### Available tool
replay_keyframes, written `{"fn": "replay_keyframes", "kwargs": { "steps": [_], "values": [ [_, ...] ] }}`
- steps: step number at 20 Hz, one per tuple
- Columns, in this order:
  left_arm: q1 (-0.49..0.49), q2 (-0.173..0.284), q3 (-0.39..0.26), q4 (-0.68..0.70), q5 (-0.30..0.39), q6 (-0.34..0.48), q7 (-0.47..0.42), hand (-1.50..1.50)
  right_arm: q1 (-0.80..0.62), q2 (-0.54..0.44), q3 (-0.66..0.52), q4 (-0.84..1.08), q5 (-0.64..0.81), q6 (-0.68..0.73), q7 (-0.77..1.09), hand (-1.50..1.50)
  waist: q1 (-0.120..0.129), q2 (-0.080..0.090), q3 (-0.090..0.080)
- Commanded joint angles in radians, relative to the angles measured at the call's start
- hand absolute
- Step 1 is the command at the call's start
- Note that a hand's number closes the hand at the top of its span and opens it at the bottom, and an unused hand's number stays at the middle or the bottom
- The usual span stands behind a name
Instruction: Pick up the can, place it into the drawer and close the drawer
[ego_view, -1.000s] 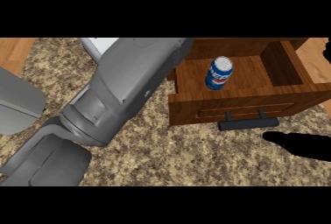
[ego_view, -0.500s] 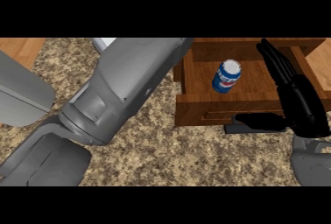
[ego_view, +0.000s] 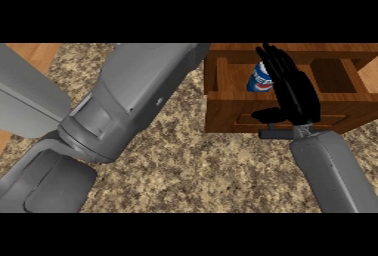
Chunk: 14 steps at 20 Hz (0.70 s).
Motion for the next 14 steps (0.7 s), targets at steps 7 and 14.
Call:
{"fn": "replay_keyframes", "kwargs": {
  "steps": [7, 14],
  "values": [
    [0.108, 0.091, -0.011, -0.099, -0.040, -0.029, 0.029, -1.50, -0.194, 0.069, -0.069, 0.452, 0.124, -0.292, -0.063, -1.50, 0.027, -0.007, 0.000],
    [0.161, 0.170, -0.021, -0.189, -0.055, -0.070, 0.090, -1.50, -0.413, 0.104, -0.121, 0.691, 0.192, -0.432, -0.005, -1.50, 0.055, -0.005, -0.001]
  ]
}}
